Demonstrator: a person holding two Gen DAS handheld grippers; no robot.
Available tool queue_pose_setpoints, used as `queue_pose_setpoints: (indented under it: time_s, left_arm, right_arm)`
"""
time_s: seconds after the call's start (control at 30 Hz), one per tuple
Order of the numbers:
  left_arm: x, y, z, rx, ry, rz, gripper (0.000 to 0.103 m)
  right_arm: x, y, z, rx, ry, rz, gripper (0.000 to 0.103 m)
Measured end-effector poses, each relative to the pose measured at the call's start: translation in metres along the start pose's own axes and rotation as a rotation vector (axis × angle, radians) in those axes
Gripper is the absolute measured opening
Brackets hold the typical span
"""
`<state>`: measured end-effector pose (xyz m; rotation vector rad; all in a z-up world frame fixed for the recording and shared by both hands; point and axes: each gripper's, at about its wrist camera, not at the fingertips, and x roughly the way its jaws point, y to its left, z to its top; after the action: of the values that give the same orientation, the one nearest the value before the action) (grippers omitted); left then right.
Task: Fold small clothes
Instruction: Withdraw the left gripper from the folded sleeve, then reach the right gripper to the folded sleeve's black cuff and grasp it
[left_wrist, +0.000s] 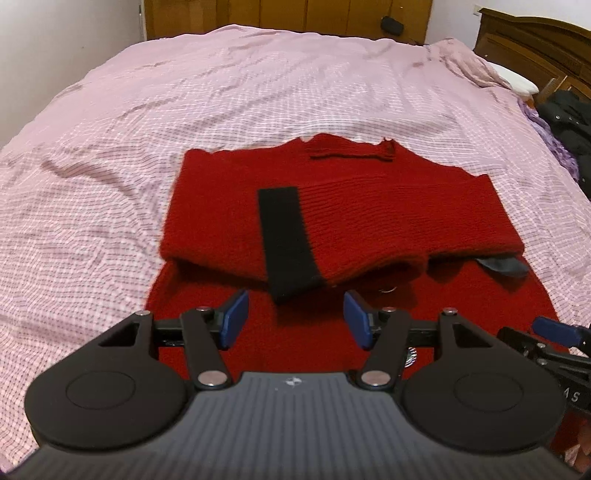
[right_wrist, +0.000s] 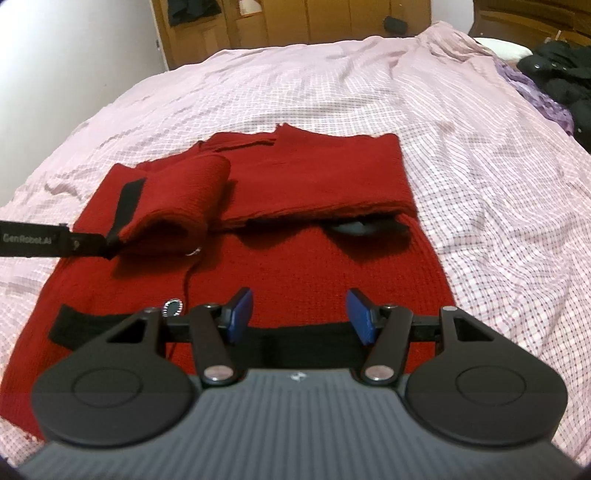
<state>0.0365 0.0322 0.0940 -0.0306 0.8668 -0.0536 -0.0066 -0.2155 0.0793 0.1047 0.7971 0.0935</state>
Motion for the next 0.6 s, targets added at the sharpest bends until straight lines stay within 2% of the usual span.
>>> queue_pose_setpoints:
  time_s: [0.6]
  left_arm:
    - [0.001, 0.05, -0.02, -0.076, 0.004, 0.1, 0.065]
  right_arm:
    - [0.003, 0.039, 0.012, -0.105, -0.002, 0.038, 0.059]
